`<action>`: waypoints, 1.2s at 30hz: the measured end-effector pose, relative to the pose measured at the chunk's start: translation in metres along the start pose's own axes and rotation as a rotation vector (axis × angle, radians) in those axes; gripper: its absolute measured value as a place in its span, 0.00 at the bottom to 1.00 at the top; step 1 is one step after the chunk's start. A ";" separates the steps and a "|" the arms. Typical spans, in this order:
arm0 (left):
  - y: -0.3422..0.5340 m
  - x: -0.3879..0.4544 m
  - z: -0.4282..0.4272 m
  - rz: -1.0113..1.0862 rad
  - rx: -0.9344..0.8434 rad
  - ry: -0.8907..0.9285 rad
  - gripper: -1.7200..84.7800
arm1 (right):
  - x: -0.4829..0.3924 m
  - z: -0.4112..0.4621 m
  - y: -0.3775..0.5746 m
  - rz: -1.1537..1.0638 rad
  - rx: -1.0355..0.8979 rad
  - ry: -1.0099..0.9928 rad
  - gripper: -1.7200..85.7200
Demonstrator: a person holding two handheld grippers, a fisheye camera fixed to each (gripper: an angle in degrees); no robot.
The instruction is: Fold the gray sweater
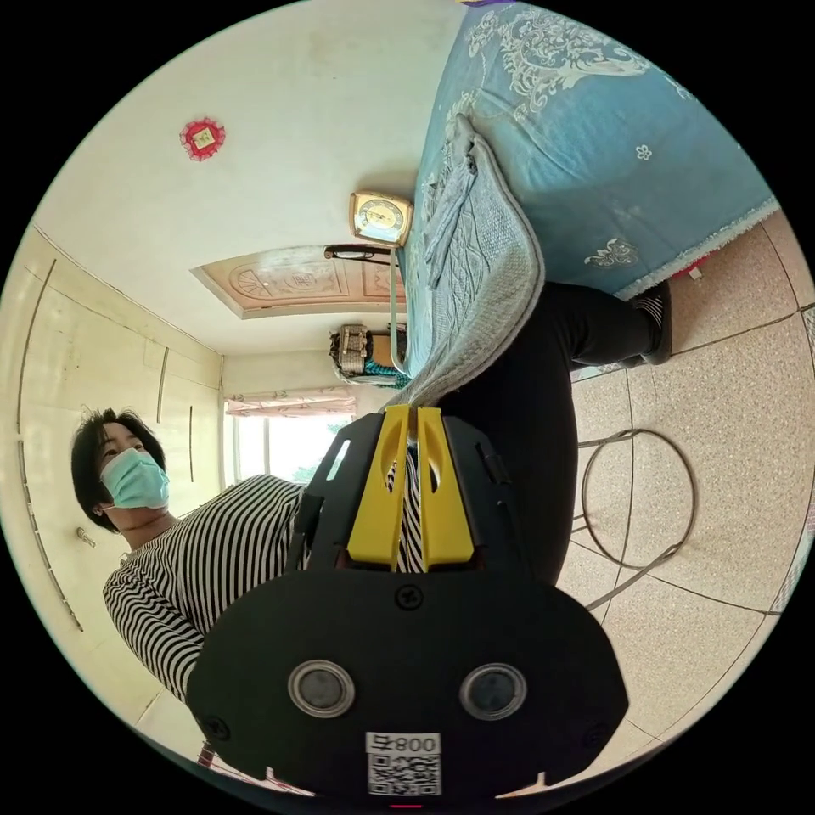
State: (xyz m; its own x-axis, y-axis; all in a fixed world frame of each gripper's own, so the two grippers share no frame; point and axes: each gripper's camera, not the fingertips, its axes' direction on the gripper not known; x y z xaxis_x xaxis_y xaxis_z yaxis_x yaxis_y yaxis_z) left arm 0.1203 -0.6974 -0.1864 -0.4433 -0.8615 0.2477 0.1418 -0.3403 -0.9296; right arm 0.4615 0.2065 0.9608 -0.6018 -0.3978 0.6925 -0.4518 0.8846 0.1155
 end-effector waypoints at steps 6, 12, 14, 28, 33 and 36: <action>-0.054 0.005 -0.004 0.044 0.034 0.001 0.05 | -0.022 -0.007 -0.055 -0.062 0.033 -0.019 0.04; -0.138 0.003 -0.009 0.061 0.094 -0.050 0.05 | -0.048 0.005 -0.146 -0.125 0.022 0.029 0.04; -0.173 -0.005 -0.006 0.045 0.106 -0.081 0.05 | -0.051 0.010 -0.175 -0.121 0.015 0.053 0.03; -0.321 -0.076 0.018 -0.175 0.143 -0.184 0.05 | -0.015 0.062 -0.354 0.016 -0.046 0.191 0.04; -0.352 -0.102 0.032 -0.251 0.135 -0.224 0.05 | 0.014 0.082 -0.398 0.096 -0.058 0.237 0.04; -0.365 -0.115 0.040 -0.294 0.135 -0.249 0.05 | 0.028 0.093 -0.416 0.128 -0.073 0.261 0.04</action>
State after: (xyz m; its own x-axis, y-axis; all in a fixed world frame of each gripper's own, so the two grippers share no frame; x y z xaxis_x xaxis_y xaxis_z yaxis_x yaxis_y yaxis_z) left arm 0.1548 -0.4887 0.1355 -0.2566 -0.7791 0.5719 0.1630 -0.6182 -0.7690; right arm 0.5718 -0.1955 0.8659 -0.4568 -0.2144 0.8634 -0.3288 0.9425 0.0601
